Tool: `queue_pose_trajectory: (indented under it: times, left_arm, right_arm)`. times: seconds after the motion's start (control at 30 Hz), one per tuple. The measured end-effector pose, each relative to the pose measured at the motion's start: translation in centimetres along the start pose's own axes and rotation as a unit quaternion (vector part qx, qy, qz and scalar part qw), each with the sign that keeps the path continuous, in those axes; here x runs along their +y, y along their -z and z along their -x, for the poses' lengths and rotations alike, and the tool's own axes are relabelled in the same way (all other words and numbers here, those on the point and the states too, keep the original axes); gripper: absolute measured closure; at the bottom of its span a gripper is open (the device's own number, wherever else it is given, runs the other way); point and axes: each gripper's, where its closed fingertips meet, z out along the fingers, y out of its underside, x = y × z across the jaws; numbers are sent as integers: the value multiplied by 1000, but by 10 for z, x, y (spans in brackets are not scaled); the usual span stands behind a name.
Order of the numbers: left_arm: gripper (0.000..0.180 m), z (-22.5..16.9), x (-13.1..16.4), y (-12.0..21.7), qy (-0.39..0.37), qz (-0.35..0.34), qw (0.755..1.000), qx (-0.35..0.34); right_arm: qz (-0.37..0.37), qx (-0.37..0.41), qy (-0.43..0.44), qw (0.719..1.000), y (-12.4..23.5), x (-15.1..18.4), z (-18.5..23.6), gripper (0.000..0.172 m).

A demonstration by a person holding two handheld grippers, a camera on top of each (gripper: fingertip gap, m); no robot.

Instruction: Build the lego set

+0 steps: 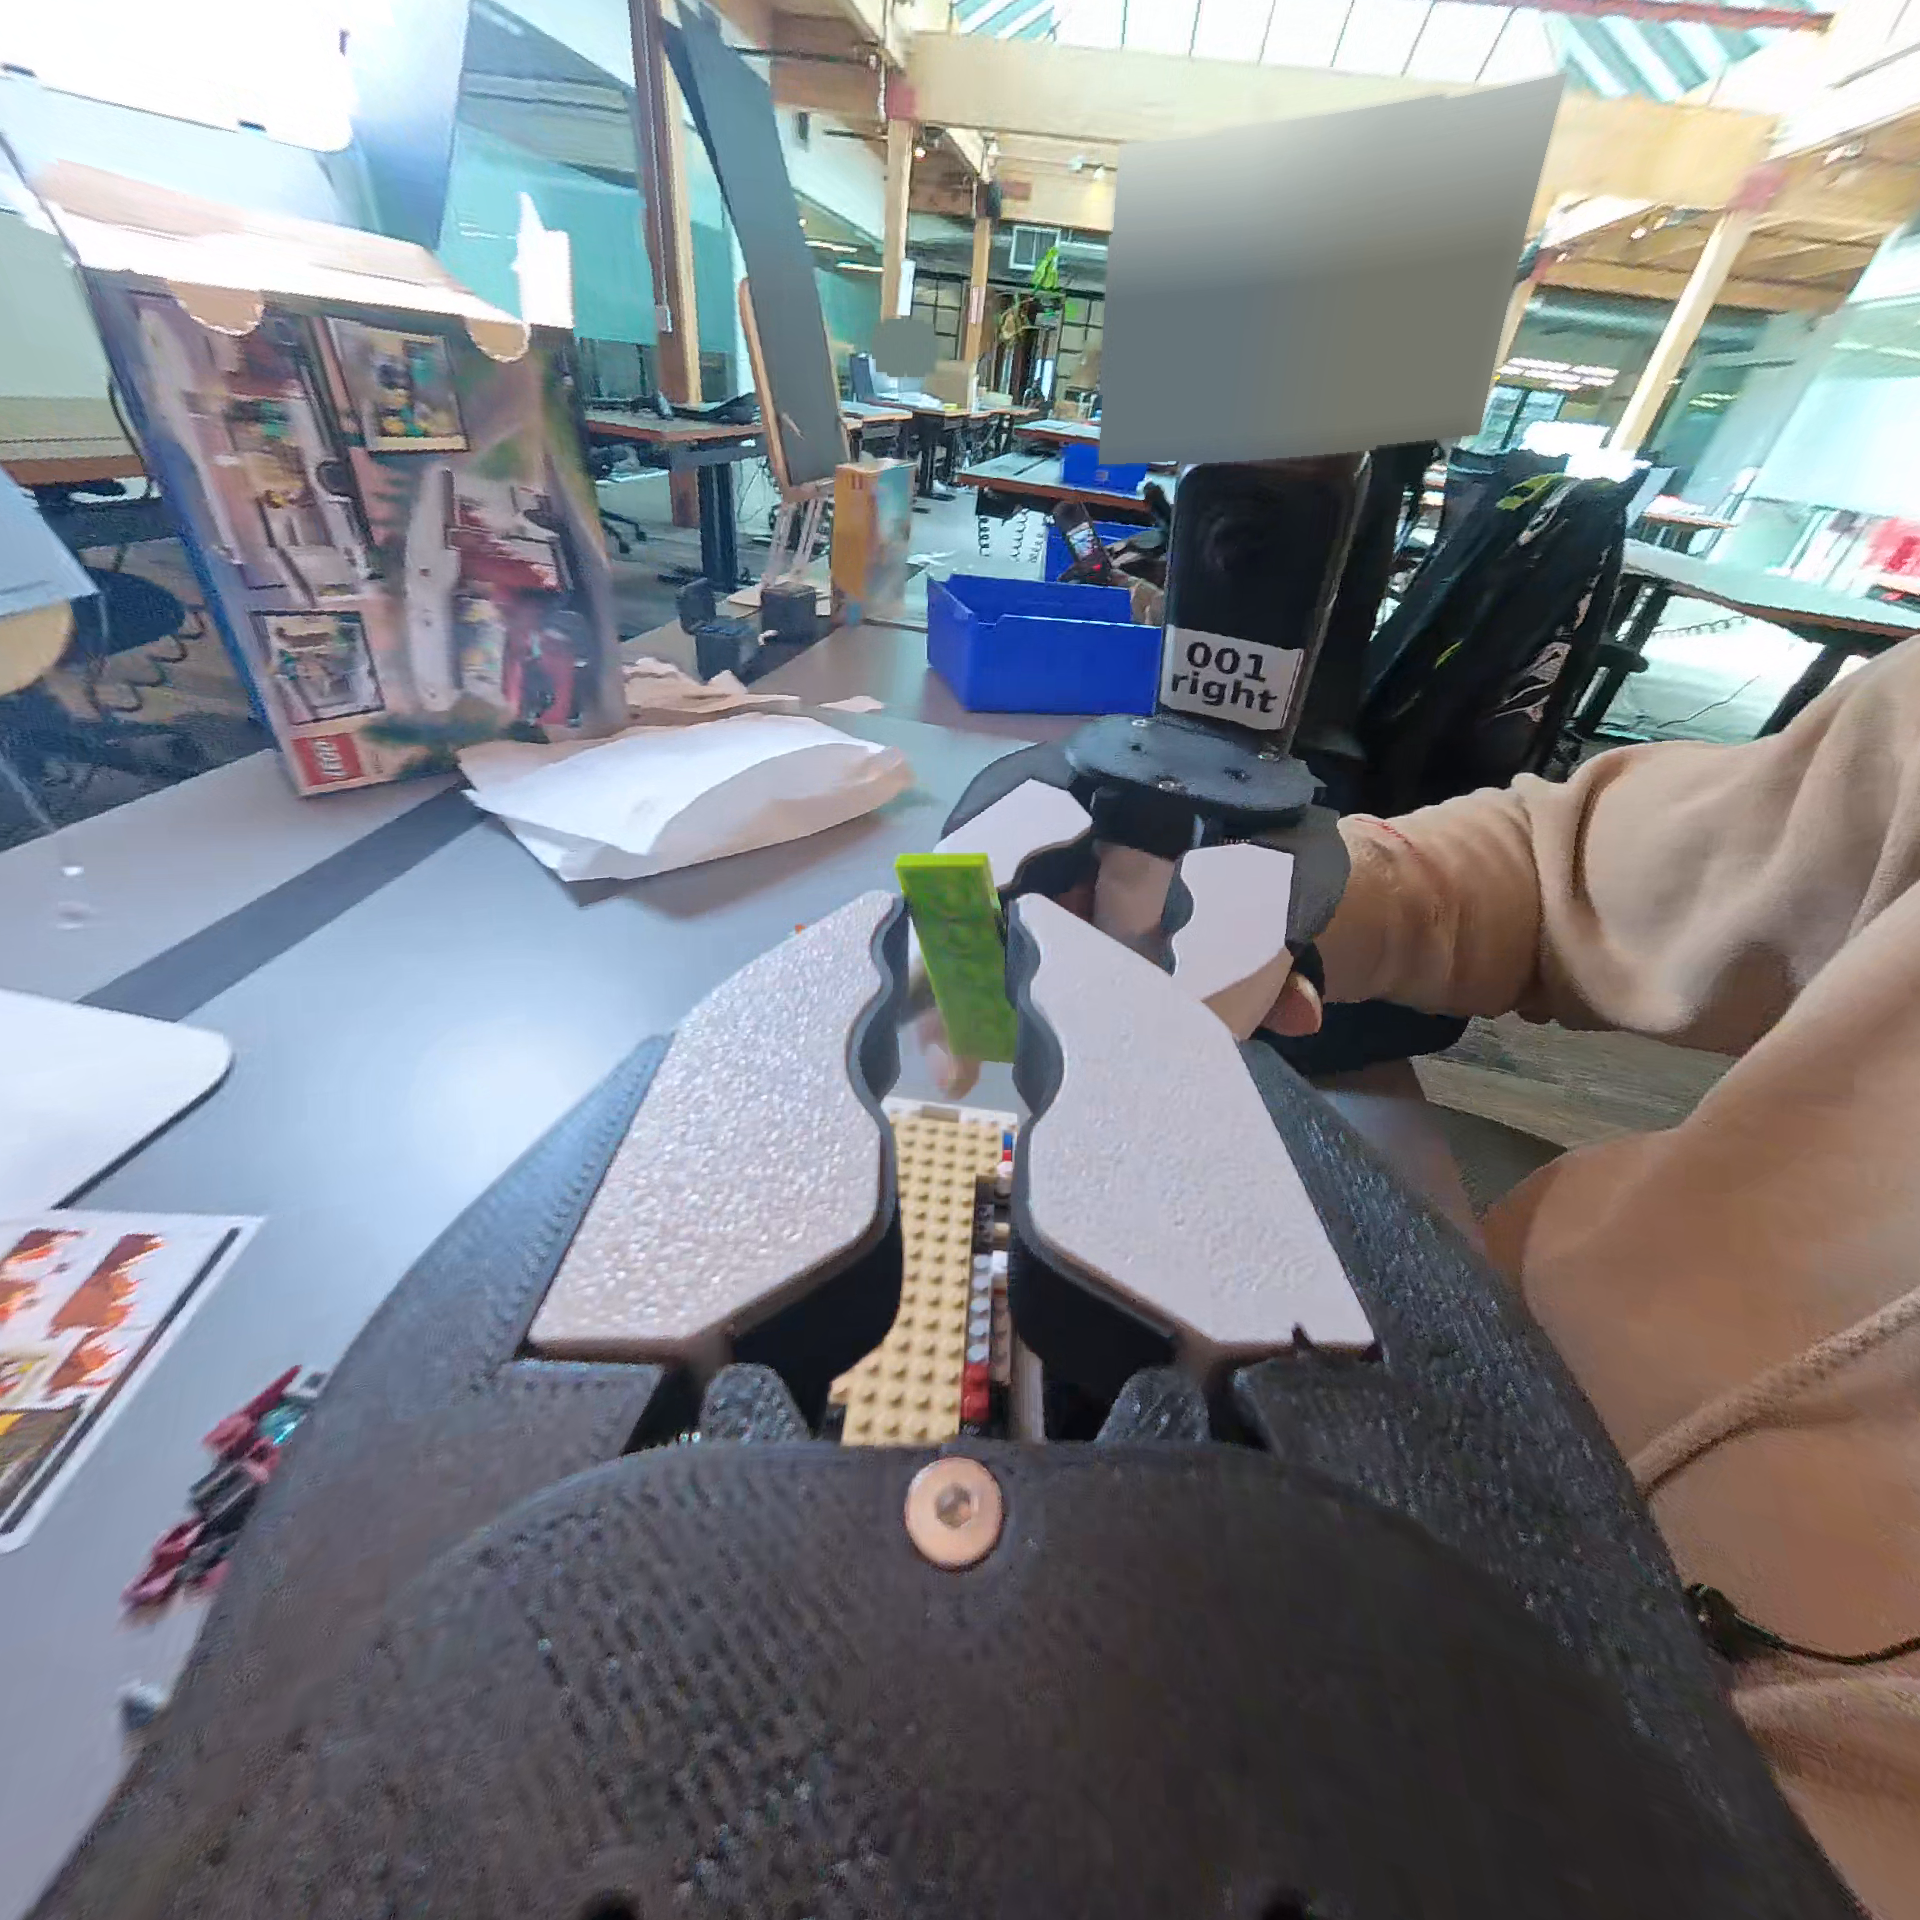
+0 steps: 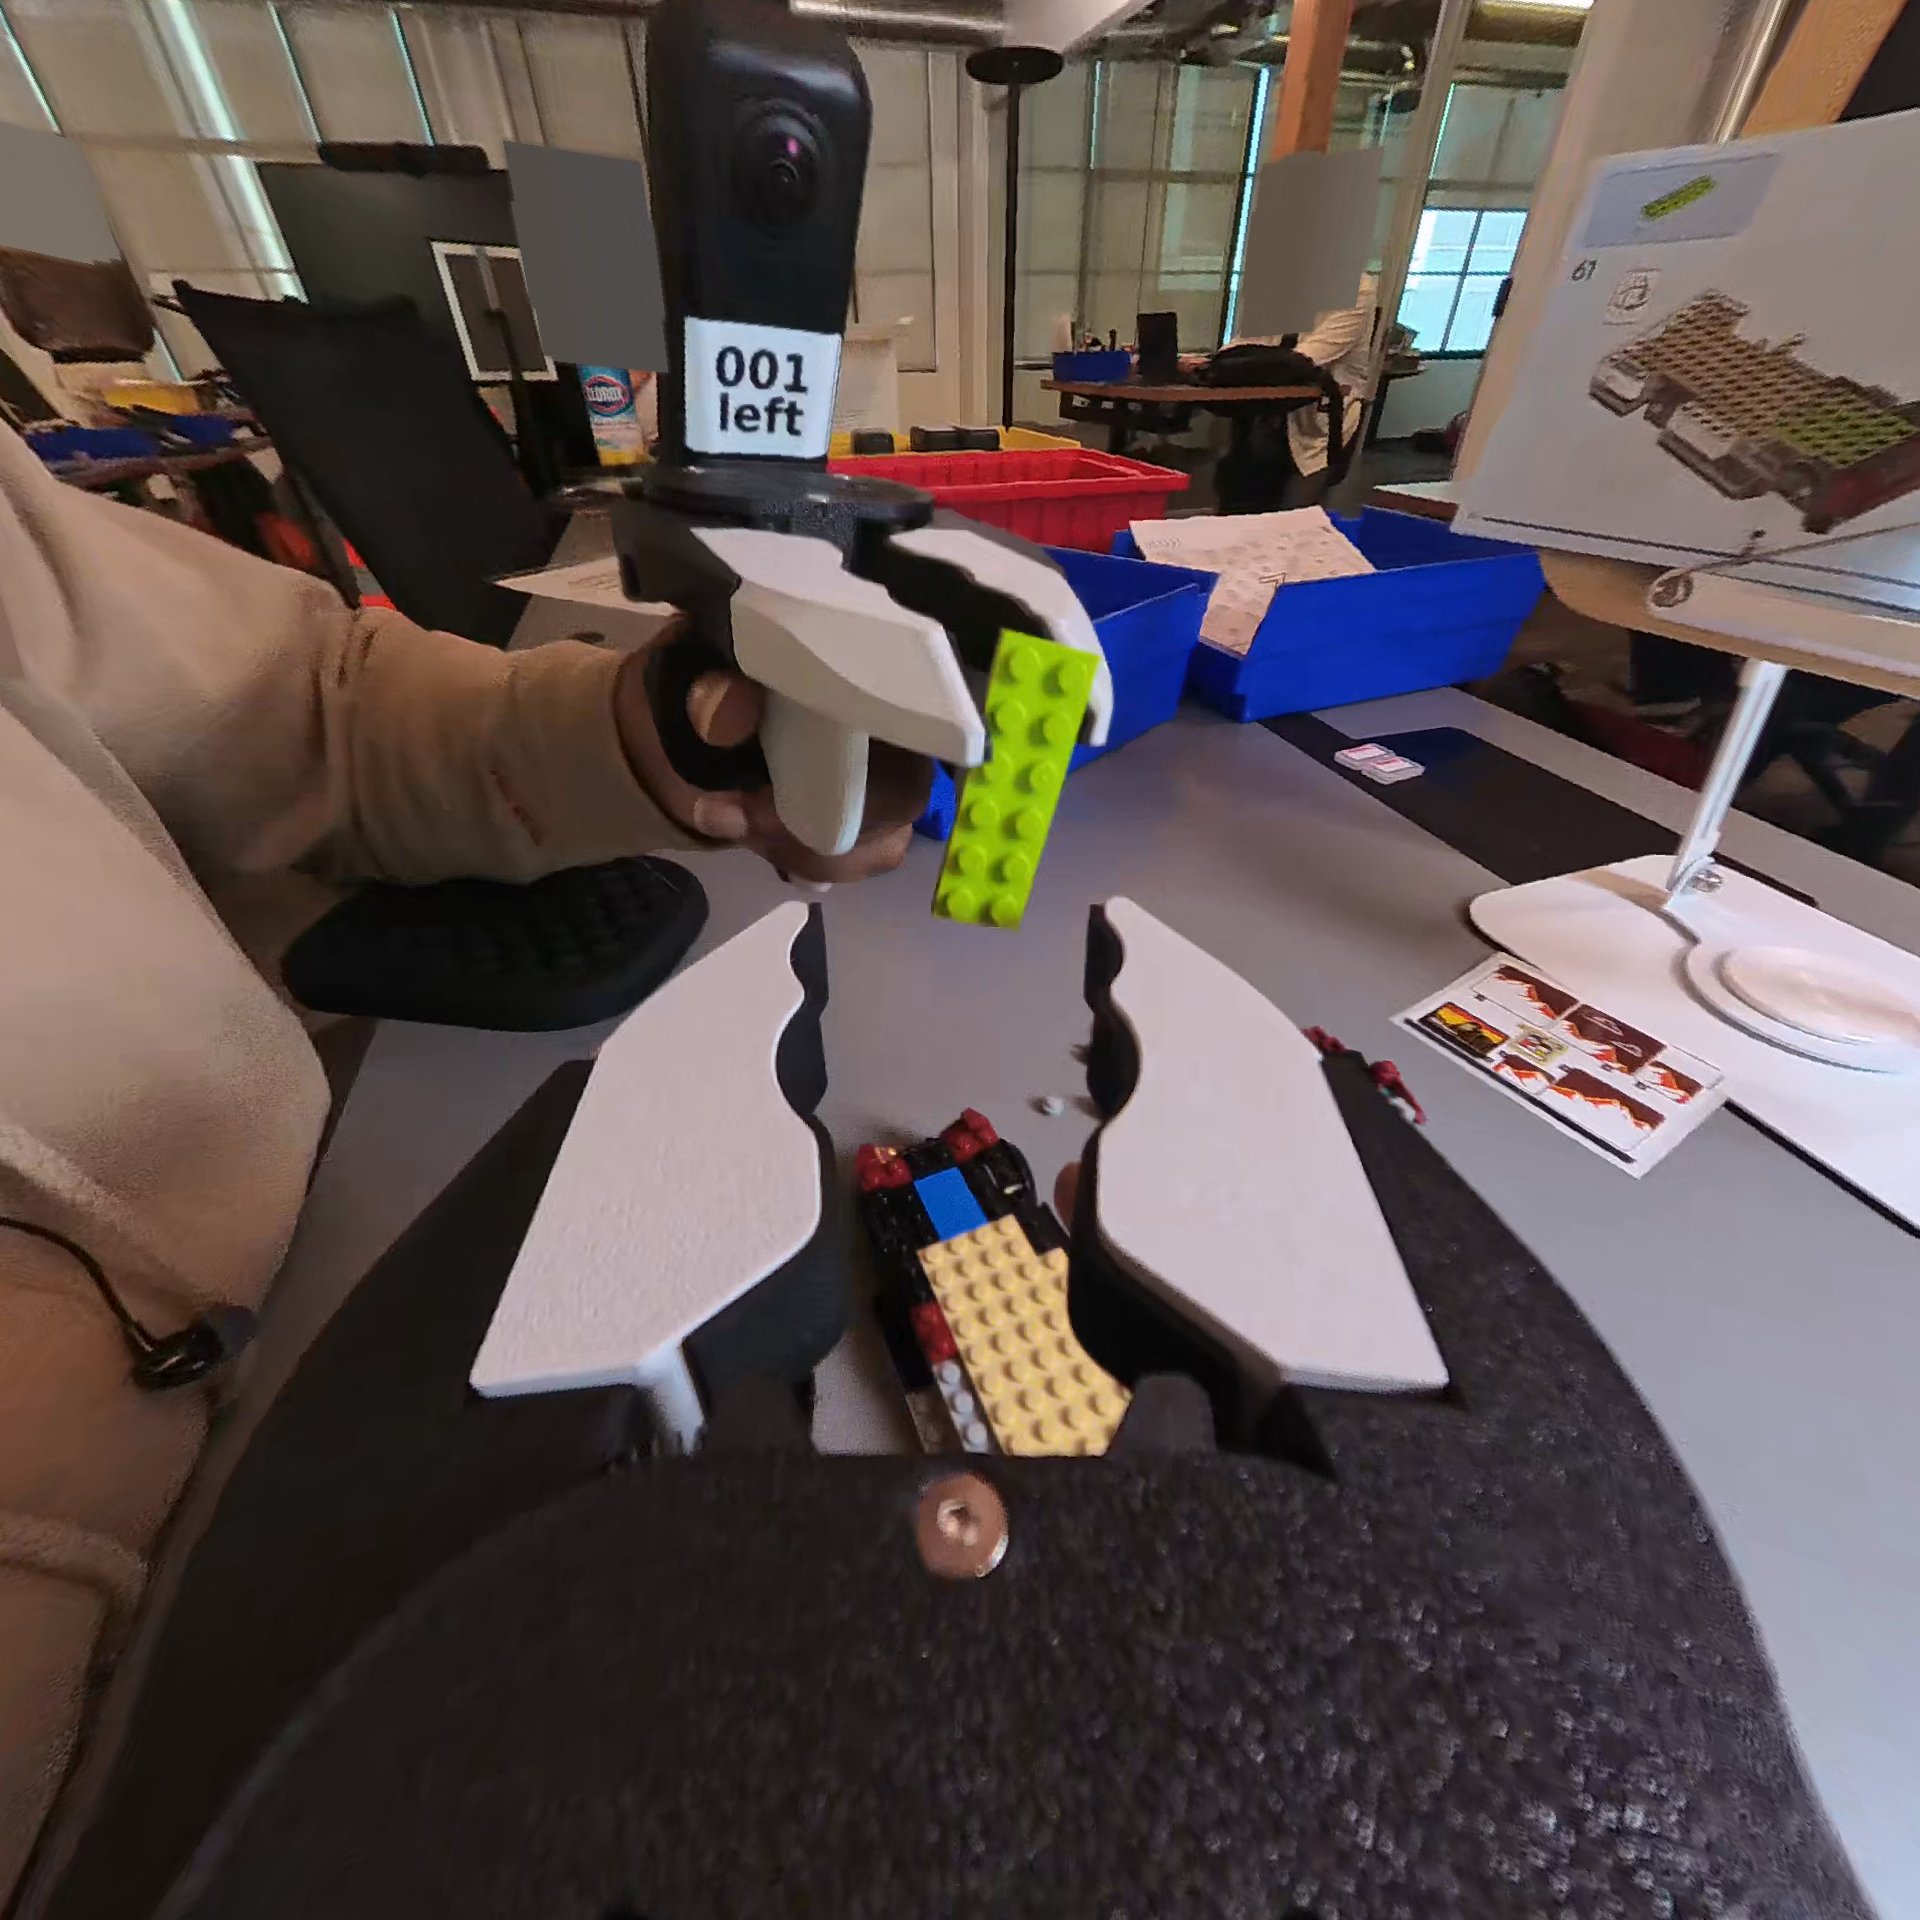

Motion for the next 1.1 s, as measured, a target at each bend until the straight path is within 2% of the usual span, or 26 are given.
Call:
queue_pose_trajectory:
  times: [0.17, 0.4, 0.57, 0.67, 0.77, 0.83, 0.97, 1.1]
  left_arm:
    - [163, -16, 4, -4, -4, -17, 1000, 22]
    - [163, -15, 11, 9, -16, -28, 999, 15]
    - [156, -14, 22, 25, -4, -7, 1000, 19]
    - [150, -5, 40, 40, -12, 43, 999, -2]
    - [144, 10, 83, 55, -53, 151, 986, -35]
    - [138, 16, 115, 62, -57, 226, 972, -34]
    - [133, 17, 151, 65, -59, 298, 952, -23]
    - [134, 21, 159, 65, -76, 312, 947, -32]
  right_arm:
    - [10, -8, 8, 1000, -4, 5, 8, 152]
    - [53, -7, 26, 998, -6, 13, 11, 154]
    - [144, -13, 50, 988, 4, 27, 10, 154]
    - [245, -35, 68, 967, 19, 53, 15, 154]
    - [373, -81, 95, 919, 38, 96, 30, 154]
    - [434, -107, 103, 889, 42, 123, 43, 154]
    - [499, -127, 141, 846, 31, 157, 54, 154]
    - [511, -138, 151, 835, 17, 157, 52, 150]
